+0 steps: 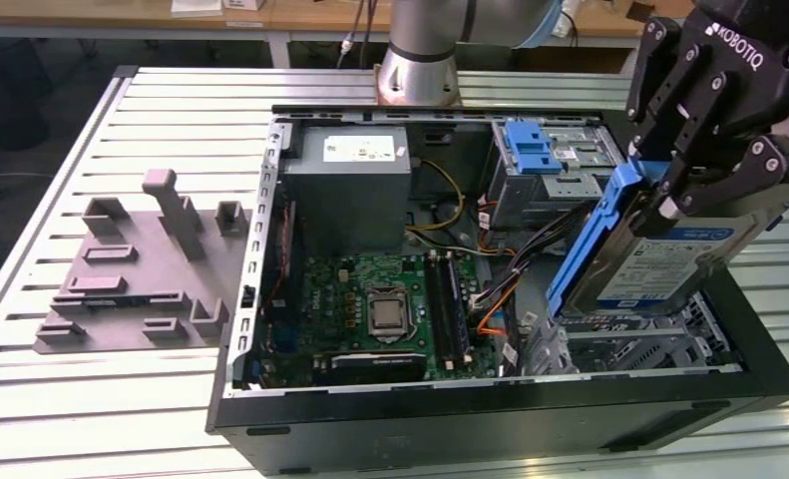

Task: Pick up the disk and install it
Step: 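Insert the disk into the insertion slot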

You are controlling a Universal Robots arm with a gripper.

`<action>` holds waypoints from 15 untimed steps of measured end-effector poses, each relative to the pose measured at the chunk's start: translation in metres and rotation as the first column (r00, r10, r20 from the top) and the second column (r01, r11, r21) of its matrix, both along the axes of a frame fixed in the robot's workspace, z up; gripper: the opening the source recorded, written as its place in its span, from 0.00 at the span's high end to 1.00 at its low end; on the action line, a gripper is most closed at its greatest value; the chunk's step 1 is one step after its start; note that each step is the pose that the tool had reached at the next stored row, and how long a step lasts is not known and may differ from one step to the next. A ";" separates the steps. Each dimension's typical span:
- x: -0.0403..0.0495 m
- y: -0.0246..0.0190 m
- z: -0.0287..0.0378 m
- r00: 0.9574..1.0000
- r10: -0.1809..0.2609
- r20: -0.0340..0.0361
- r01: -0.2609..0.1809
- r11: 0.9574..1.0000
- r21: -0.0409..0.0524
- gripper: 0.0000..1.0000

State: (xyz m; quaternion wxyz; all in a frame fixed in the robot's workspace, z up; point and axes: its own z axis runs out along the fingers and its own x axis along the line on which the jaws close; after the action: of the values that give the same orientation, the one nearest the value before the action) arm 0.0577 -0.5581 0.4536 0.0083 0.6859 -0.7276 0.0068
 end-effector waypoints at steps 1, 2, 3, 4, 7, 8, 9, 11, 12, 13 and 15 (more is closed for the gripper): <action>0.0000 0.0000 0.0000 1.000 0.000 0.000 0.000 1.000 0.000 0.64; 0.0000 0.0000 0.0000 1.000 0.000 0.000 0.000 1.000 0.000 0.64; 0.0000 0.0000 0.0000 1.000 0.000 0.000 0.000 1.000 0.000 0.64; 0.0002 0.0000 -0.0001 1.000 0.000 0.000 0.000 1.000 0.000 0.64; 0.0036 0.0000 -0.0009 1.000 0.000 0.000 0.000 1.000 0.000 0.64; 0.0054 0.0000 -0.0013 1.000 0.000 0.000 0.000 1.000 0.000 0.64; 0.0071 0.0000 -0.0016 1.000 0.000 0.000 0.000 1.000 0.000 0.64; 0.0099 0.0000 -0.0026 1.000 0.000 0.000 0.000 1.000 0.000 0.64; 0.0109 0.0000 -0.0032 1.000 0.000 0.000 0.000 1.000 0.000 0.64; 0.0117 0.0000 -0.0039 1.000 0.000 0.000 0.000 1.000 0.000 0.64; 0.0122 -0.0001 -0.0050 1.000 0.000 0.000 0.000 1.000 0.000 0.64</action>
State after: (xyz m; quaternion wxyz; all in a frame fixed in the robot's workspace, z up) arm 0.0699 -0.5582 0.4486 0.0083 0.6859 -0.7276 0.0068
